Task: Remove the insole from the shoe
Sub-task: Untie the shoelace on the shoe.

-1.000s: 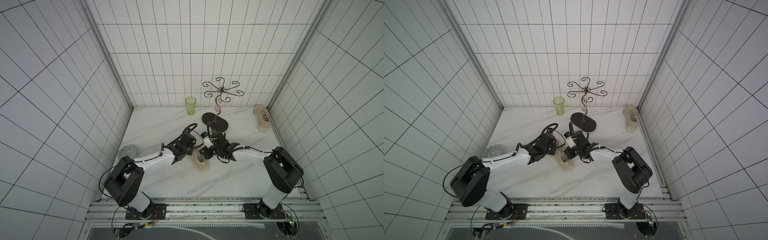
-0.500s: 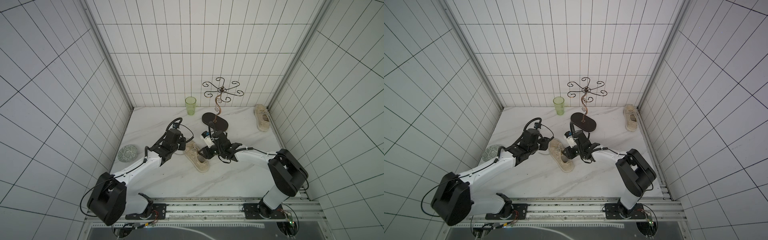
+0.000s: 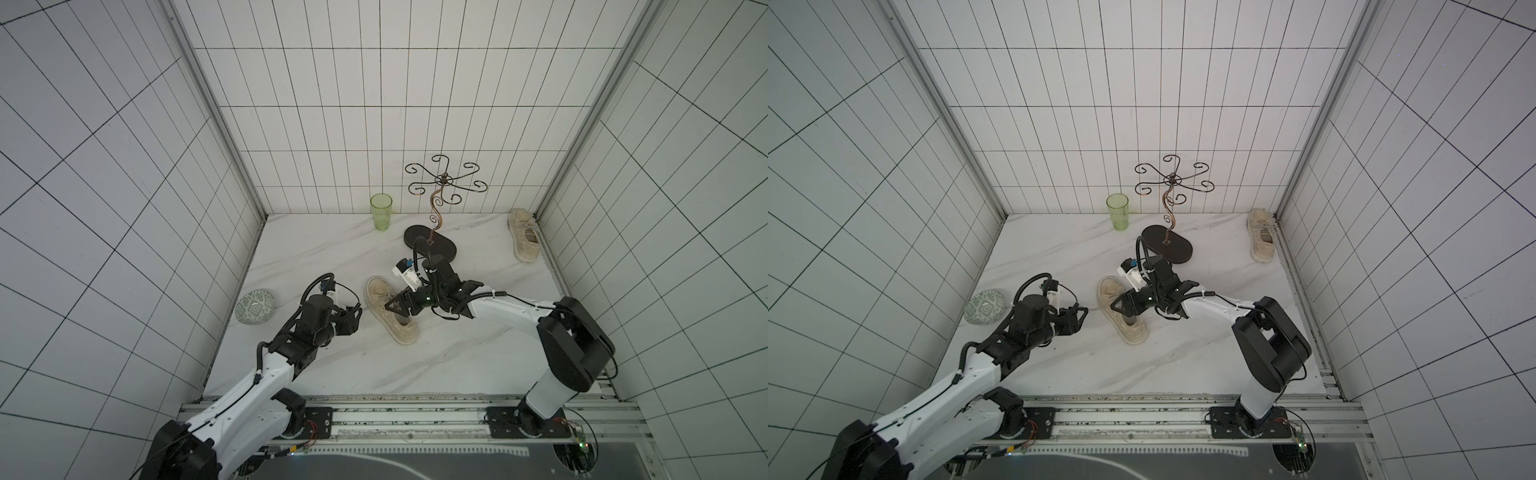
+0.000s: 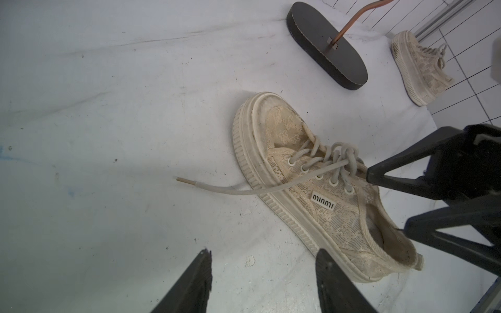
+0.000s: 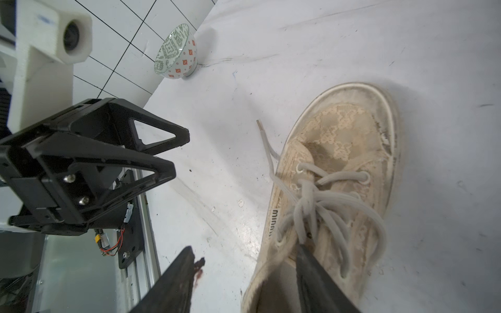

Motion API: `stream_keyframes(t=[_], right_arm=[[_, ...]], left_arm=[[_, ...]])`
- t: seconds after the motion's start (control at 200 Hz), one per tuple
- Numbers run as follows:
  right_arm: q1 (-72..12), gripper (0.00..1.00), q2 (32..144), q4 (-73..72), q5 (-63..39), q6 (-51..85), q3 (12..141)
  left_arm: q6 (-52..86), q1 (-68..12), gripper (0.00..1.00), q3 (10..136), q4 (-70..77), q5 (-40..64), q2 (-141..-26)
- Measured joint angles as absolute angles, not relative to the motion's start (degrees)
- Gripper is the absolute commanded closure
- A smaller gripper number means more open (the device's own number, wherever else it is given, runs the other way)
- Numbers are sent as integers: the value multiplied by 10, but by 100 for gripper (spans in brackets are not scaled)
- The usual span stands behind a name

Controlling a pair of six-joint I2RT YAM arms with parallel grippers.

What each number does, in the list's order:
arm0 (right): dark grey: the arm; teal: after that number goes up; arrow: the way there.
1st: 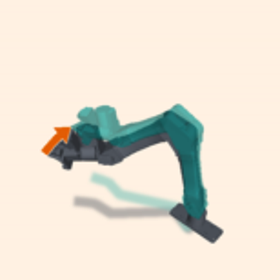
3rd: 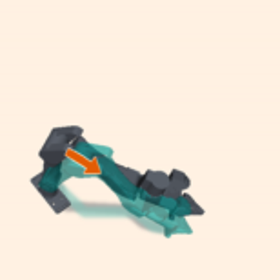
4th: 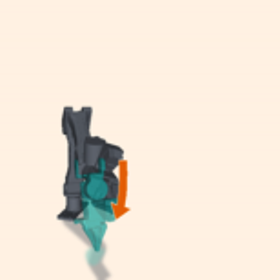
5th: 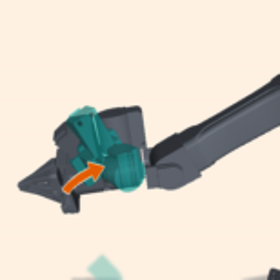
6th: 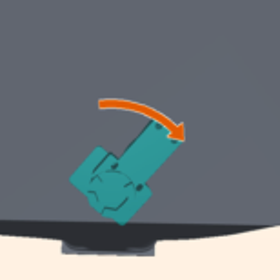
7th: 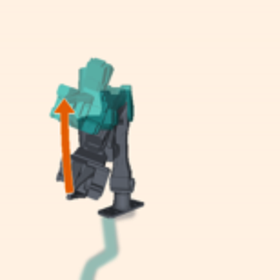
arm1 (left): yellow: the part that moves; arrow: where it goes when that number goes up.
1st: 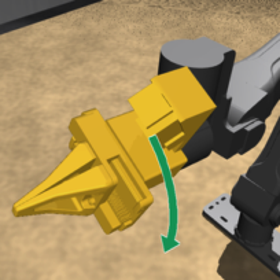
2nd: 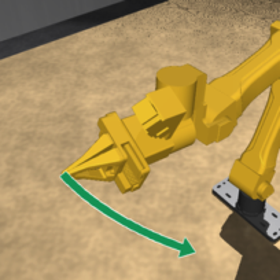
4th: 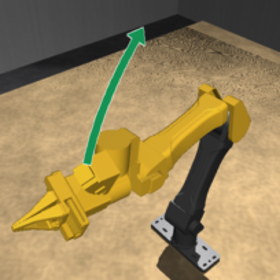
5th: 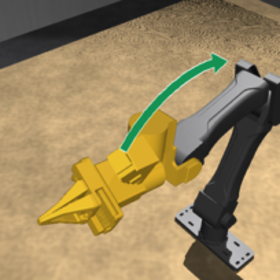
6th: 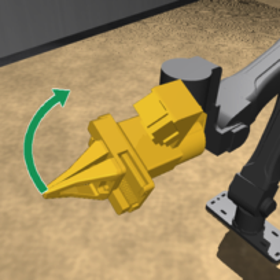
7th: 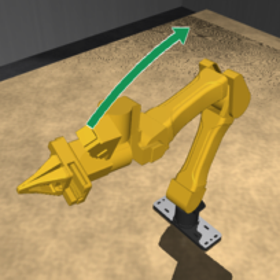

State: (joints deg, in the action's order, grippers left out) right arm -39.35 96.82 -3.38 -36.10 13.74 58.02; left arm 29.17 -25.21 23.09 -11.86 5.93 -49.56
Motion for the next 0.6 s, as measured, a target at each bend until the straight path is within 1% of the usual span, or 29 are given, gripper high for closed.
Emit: stream_keyframes(t=[0.265,0.6], right_arm=[[-394,39,1009,-26,-366,149,627],[-393,39,1012,-4,-340,151,664]], left_arm=[[312,-250,36,183,-104,59,-419],[315,-250,35,180,-100,61,-425]])
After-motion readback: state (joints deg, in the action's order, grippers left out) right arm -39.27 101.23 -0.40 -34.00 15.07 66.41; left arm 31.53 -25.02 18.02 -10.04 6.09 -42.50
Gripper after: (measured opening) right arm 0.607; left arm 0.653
